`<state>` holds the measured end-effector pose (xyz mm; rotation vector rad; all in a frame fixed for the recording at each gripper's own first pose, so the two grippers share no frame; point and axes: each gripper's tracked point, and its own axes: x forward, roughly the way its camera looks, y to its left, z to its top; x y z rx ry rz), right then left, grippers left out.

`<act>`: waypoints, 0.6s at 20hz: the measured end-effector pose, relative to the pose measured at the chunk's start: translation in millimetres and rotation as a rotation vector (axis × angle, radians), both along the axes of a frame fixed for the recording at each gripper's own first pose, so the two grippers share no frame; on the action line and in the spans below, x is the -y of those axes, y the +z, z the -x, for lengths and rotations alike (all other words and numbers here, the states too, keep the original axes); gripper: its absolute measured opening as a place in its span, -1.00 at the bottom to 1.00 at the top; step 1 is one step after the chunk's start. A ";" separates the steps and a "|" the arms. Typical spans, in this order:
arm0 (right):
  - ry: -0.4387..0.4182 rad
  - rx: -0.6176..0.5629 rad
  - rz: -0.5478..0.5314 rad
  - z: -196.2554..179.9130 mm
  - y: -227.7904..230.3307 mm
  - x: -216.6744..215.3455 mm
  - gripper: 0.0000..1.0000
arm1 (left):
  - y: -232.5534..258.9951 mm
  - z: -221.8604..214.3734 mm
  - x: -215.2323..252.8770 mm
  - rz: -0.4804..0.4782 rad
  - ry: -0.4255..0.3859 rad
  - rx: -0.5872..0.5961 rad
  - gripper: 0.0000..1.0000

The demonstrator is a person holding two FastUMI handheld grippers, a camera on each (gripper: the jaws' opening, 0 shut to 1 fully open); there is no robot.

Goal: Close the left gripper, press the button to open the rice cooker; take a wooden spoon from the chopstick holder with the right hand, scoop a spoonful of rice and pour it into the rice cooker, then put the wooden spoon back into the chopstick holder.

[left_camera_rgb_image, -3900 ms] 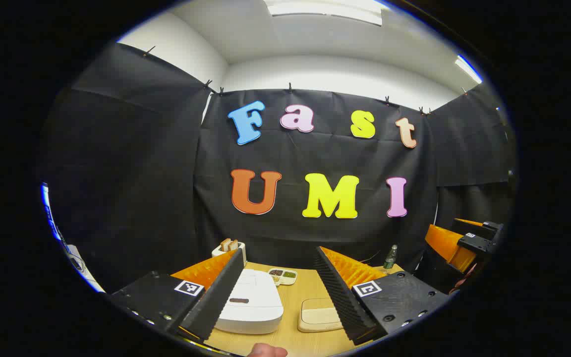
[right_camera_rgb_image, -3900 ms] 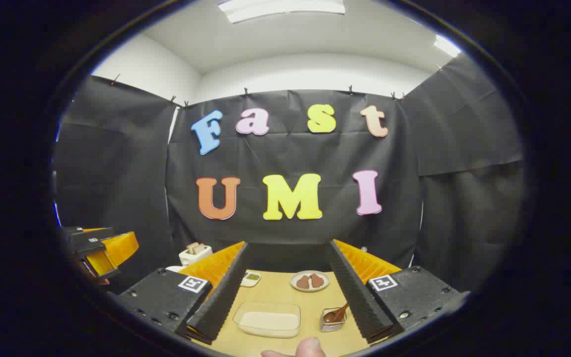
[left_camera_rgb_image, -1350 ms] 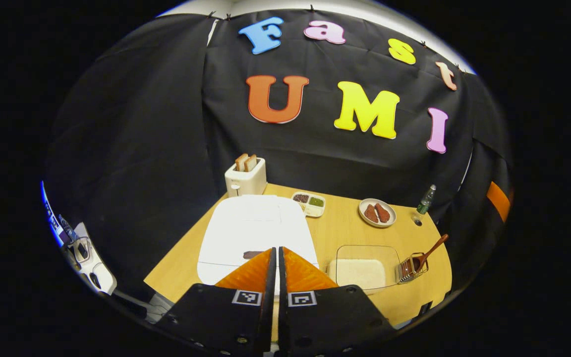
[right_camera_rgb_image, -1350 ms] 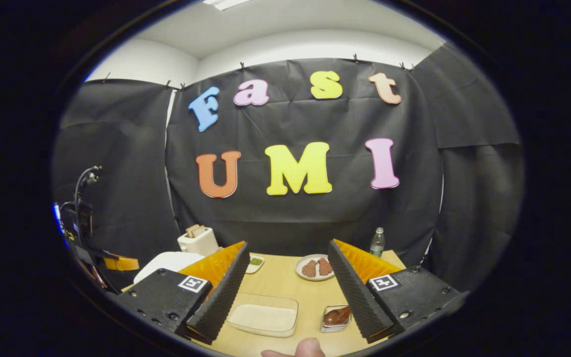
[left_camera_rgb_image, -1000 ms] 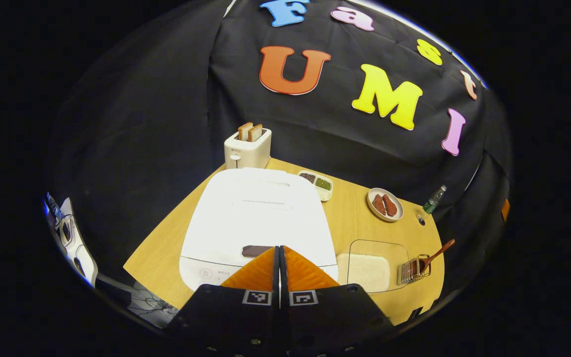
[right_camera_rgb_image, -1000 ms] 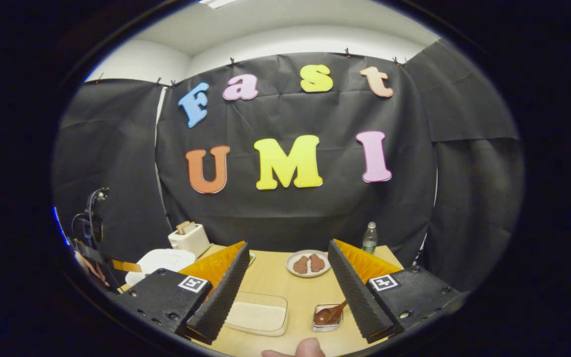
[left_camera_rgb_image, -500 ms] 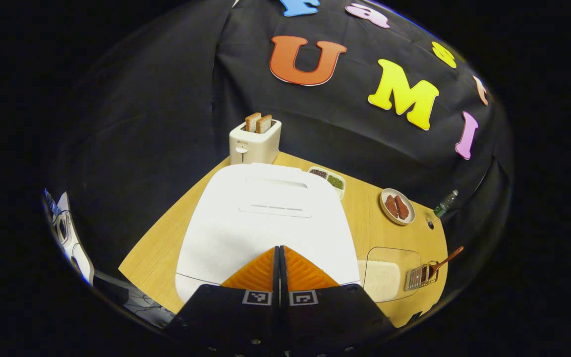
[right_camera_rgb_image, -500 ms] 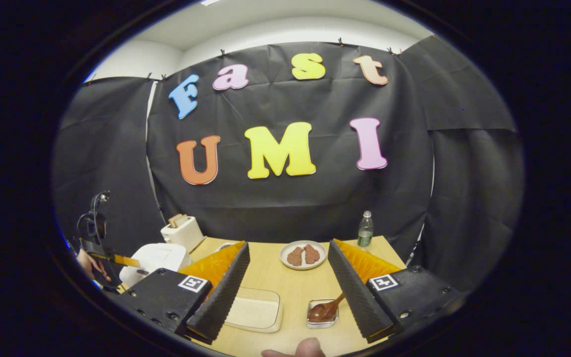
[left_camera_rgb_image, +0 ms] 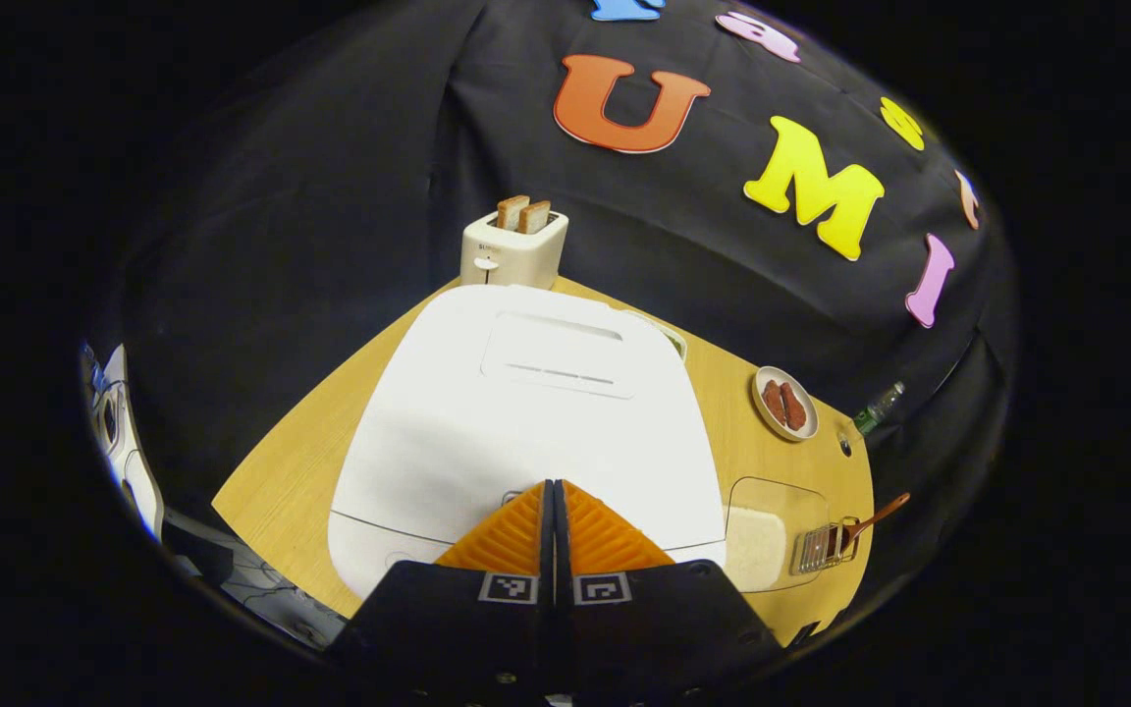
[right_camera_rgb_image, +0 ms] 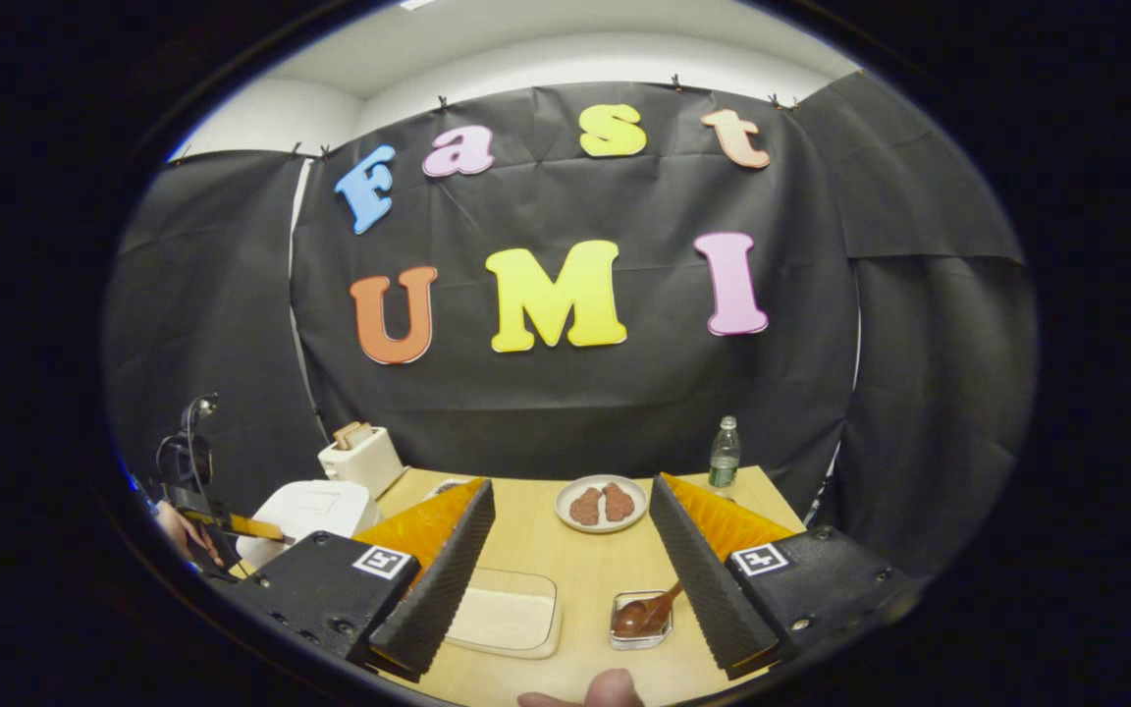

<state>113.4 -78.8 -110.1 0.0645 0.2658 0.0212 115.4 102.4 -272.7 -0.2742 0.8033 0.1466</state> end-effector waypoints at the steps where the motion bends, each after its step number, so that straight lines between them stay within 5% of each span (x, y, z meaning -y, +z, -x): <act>1: 0.001 -0.001 0.000 1.9 -0.1 -1.2 0.99 | -4.2 -1.1 1.2 -0.001 -0.006 -0.020 -0.99; 6: 0.014 -0.011 -0.013 10.5 0.5 -8.5 1.00 | 6.1 -0.1 1.0 -0.051 -0.041 -0.008 -1.00; 12: 0.005 0.028 -0.026 24.1 23.1 -1.8 1.00 | 113.5 -38.3 -5.2 -0.151 -0.009 0.311 -0.99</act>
